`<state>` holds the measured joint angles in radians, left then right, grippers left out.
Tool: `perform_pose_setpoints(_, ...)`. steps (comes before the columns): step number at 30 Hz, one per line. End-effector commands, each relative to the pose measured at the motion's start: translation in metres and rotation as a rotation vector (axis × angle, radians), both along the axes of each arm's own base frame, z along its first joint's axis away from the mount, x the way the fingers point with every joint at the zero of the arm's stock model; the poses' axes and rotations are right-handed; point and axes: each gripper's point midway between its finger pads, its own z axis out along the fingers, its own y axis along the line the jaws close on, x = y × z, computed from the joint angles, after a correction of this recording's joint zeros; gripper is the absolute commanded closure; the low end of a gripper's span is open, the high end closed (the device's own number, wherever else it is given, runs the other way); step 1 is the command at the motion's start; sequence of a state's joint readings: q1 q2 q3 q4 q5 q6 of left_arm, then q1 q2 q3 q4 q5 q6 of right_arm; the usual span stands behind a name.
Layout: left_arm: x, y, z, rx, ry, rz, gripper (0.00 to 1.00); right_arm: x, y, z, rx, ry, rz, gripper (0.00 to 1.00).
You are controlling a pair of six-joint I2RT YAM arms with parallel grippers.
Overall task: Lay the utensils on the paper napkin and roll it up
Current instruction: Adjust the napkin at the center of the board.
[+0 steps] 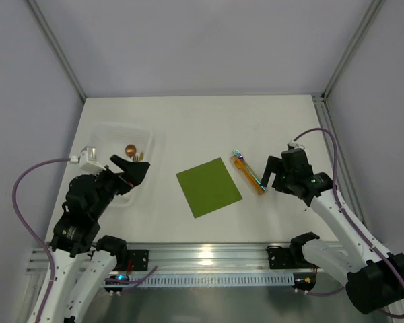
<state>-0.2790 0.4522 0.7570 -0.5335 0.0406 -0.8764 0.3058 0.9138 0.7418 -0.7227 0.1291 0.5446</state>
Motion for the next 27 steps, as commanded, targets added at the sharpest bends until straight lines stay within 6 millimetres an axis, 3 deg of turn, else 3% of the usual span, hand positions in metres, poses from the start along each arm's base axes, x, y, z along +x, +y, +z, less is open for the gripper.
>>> perform_pose_setpoints(1,-0.010,-0.007,0.010,0.046,-0.041,-0.079,0.01,0.016,-0.001,0.013,-0.073,-0.030,0.059,0.01)
perform_pose_setpoints(5,-0.008,-0.017,0.013,0.071,-0.031,-0.152,0.01,0.043,0.018,0.021,-0.105,-0.053,0.145,0.08)
perform_pose_setpoints(7,-0.007,-0.022,0.016,0.082,-0.030,-0.184,0.01,0.056,0.031,0.016,-0.124,-0.047,0.198,0.17)
perform_pose_setpoints(8,-0.005,-0.026,0.013,0.095,-0.014,-0.212,0.01,0.065,0.035,0.023,-0.137,-0.065,0.199,0.21)
perform_pose_setpoints(9,-0.004,-0.029,0.011,0.102,-0.005,-0.235,0.01,0.069,0.042,0.023,-0.153,-0.066,0.218,0.38)
perform_pose_setpoints(10,-0.003,-0.032,0.009,0.109,0.004,-0.252,0.03,0.076,0.044,0.014,-0.175,-0.047,0.220,0.43)
perform_pose_setpoints(12,0.003,-0.035,-0.001,0.136,0.043,-0.278,0.12,0.086,0.052,0.011,-0.171,-0.041,0.244,0.44)
perform_pose_setpoints(13,0.004,-0.038,-0.005,0.142,0.073,-0.293,0.21,0.089,0.056,0.000,-0.177,-0.010,0.255,0.44)
perform_pose_setpoints(14,0.012,-0.042,-0.020,0.153,0.143,-0.316,0.26,0.094,0.057,0.000,-0.183,-0.009,0.260,0.46)
perform_pose_setpoints(17,0.027,-0.055,-0.038,0.166,0.243,-0.360,0.36,0.102,0.061,-0.010,-0.194,0.005,0.274,0.48)
perform_pose_setpoints(18,0.032,-0.067,-0.057,0.200,0.305,-0.385,0.37,0.104,0.063,-0.011,-0.191,0.006,0.280,0.48)
perform_pose_setpoints(19,0.041,-0.064,-0.066,0.253,0.321,-0.331,0.39,0.106,0.064,-0.011,-0.191,0.004,0.280,0.48)
perform_pose_setpoints(21,0.047,-0.080,-0.084,0.311,0.365,-0.341,0.41,0.107,0.066,-0.010,-0.183,0.001,0.279,0.48)
perform_pose_setpoints(27,0.065,-0.097,-0.135,0.332,0.436,-0.286,0.64,0.106,0.064,-0.010,-0.184,-0.007,0.275,0.48)
